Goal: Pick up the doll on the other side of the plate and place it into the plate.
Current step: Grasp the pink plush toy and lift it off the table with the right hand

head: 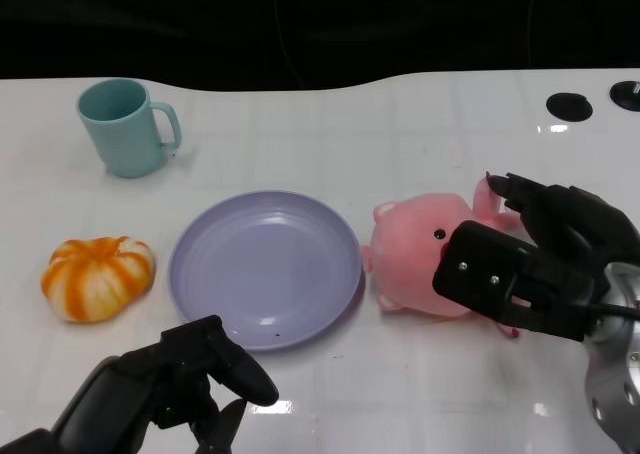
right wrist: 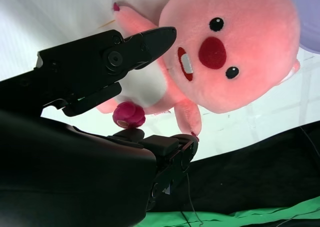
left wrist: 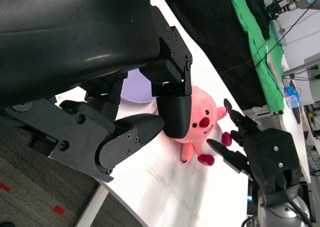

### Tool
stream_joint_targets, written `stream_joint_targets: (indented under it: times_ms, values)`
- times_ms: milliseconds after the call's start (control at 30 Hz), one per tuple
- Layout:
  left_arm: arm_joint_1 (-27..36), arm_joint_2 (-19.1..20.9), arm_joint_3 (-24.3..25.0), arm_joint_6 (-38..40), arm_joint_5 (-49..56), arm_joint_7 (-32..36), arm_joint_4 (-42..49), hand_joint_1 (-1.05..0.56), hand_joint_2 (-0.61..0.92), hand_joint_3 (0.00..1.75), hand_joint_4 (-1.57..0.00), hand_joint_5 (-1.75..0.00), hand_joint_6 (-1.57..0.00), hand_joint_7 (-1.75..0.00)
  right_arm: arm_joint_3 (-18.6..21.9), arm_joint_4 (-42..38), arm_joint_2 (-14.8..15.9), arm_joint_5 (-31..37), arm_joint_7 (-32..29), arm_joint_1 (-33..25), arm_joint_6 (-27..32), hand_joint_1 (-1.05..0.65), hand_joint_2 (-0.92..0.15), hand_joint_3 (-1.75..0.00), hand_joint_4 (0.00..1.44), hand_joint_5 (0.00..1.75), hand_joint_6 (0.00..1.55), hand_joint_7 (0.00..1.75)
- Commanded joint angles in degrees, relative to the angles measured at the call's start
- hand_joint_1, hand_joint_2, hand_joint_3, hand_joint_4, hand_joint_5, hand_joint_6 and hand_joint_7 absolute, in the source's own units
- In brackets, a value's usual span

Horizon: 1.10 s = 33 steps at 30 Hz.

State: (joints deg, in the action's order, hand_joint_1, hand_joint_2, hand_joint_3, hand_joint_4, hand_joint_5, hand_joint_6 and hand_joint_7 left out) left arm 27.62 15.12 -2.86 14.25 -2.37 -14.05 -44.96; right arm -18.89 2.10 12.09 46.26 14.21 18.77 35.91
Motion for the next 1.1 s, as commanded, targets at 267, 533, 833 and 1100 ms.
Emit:
stream_joint_targets:
  times_ms: [267, 533, 833, 1100]
  values:
    - [0.59, 0.92, 0.76, -0.89, -0.26, -0.67, -0.22, -0.21, 0.63, 0.99, -0.68, -1.68, -0.68, -1.36, -1.30, -5.21, -1.62, -0.28, -4.57, 0.70, 0.38, -0.49, -0.78, 0.00, 0.00, 0.55, 0.28, 0.02]
    - [0.47, 1.32, 1.40, -0.70, -0.31, -0.85, -0.46, -0.21, 0.62, 1.02, -0.67, -1.68, -0.69, -1.36, -3.21, -3.90, -0.04, 1.07, -1.81, 1.01, 2.44, -0.54, -0.80, -0.01, 0.00, 0.59, 0.32, 0.03]
    - [0.52, 1.70, 1.19, -1.37, 0.08, -0.80, -0.44, -0.21, 0.63, 1.01, -0.67, -1.67, -0.69, -1.36, -8.29, -10.16, 3.43, 3.24, 6.33, 6.83, 2.57, -0.61, -0.85, 0.00, 0.07, 0.50, 0.42, 0.02]
    - [1.71, 1.61, 1.06, -1.68, 0.00, -0.67, -1.66, -0.23, 0.63, 1.01, -0.69, -1.69, -0.68, -1.38, -9.40, -23.21, 2.86, 0.73, 5.63, 13.03, -3.59, -0.64, -0.87, 0.00, 0.09, 0.40, 0.47, 0.02]
